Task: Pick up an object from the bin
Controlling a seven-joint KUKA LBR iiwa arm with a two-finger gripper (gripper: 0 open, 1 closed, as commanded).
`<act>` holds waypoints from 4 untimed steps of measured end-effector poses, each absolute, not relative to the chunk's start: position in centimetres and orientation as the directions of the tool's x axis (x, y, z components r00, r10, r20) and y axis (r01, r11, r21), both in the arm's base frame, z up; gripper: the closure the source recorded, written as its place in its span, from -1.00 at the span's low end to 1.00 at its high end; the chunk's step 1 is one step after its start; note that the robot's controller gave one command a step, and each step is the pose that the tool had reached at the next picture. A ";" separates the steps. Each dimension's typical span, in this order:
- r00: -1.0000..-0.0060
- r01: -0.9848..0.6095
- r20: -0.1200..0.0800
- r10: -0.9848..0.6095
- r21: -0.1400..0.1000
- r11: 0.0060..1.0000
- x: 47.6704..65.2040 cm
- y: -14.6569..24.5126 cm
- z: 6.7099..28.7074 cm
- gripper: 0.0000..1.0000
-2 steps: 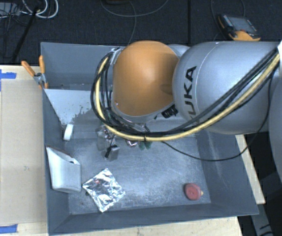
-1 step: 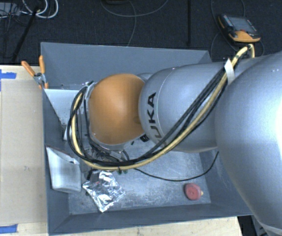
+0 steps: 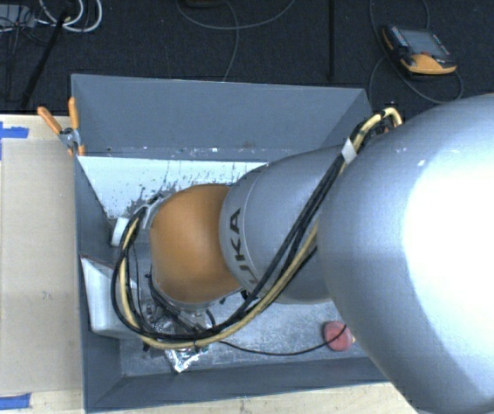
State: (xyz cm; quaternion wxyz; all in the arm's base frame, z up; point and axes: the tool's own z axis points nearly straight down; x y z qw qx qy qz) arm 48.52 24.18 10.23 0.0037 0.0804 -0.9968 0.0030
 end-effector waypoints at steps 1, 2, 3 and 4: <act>-1.000 0.005 -0.008 0.005 0.002 1.000 52.5 21.3 22.4 1.00; -0.994 0.106 0.008 0.106 -0.004 0.994 52.4 21.1 10.5 1.00; -0.997 0.071 -0.005 0.071 0.002 0.997 49.0 18.2 23.0 1.00; -0.998 0.068 0.000 0.068 -0.001 0.998 48.9 18.2 22.5 -1.00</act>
Offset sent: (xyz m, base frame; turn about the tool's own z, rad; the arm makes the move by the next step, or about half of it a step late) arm 0.0375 -0.0281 0.1181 0.1657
